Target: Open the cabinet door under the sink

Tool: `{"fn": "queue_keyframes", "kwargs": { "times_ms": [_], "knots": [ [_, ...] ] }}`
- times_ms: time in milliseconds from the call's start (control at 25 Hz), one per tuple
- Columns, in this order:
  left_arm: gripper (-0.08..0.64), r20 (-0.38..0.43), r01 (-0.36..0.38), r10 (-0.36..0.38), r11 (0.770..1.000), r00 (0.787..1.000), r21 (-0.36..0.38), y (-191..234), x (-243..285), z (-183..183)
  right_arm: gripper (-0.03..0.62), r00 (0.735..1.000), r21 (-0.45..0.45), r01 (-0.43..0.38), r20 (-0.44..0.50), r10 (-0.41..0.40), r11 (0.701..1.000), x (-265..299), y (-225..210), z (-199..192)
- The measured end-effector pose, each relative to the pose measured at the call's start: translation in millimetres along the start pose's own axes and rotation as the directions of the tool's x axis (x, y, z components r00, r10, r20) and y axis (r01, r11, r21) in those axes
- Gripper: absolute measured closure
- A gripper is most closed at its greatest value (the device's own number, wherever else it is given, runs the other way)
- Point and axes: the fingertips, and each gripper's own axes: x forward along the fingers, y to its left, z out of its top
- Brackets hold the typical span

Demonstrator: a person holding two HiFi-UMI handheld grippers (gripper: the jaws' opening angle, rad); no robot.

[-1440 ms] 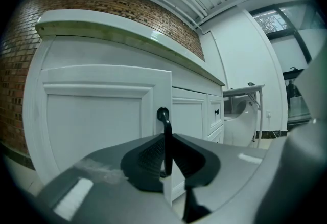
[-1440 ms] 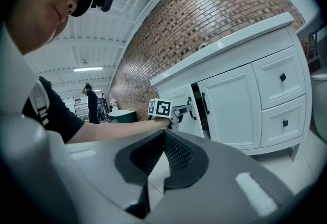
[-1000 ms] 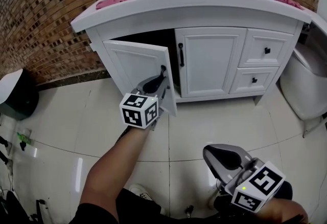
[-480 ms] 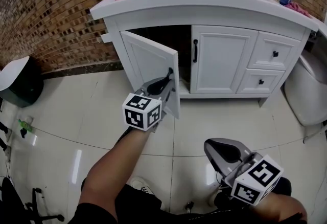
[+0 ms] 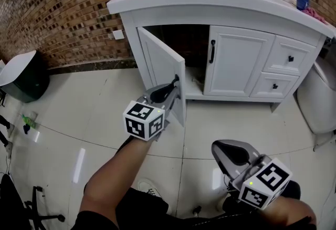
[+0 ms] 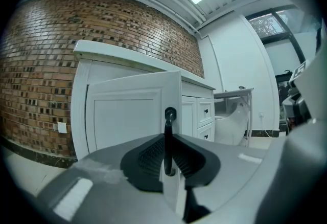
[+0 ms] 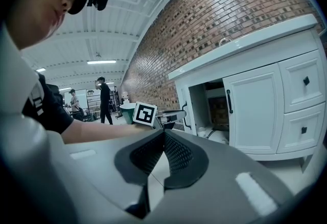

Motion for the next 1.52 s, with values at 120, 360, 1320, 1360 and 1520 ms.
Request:
{"fn": "queue_keyframes", "kwargs": {
  "times_ms": [120,360,1320,1360,1520],
  "knots": [
    [0.517,-0.024,-0.001,0.001,1.000,1.000,0.004,5.4,-13.8,-2.9,0.584,1.000,-0.003,0.002,-0.006,-0.002,1.000,2.5,1.5,-2.1],
    [0.520,-0.071,-0.010,0.012,1.000,0.997,0.027,17.9,-40.8,-5.6,0.584,1.000,-0.007,0.010,-0.003,-0.010,1.000,-1.0,-0.5,-1.0],
    [0.537,-0.002,-0.173,0.173,0.985,0.985,-0.023,79.4,-112.2,-12.7,0.584,0.999,-0.021,0.004,-0.045,-0.005,1.000,11.2,14.5,-13.3],
    [0.538,-0.001,-0.181,0.181,0.983,0.983,-0.023,83.8,-115.3,-12.5,0.584,0.999,-0.021,0.009,-0.047,-0.010,1.000,10.5,13.3,-14.2],
    [0.540,-0.002,-0.224,0.224,0.974,0.974,-0.036,101.0,-127.3,-13.3,0.584,0.998,-0.020,0.027,-0.048,-0.028,0.999,7.7,10.2,-16.6]
  ]
}}
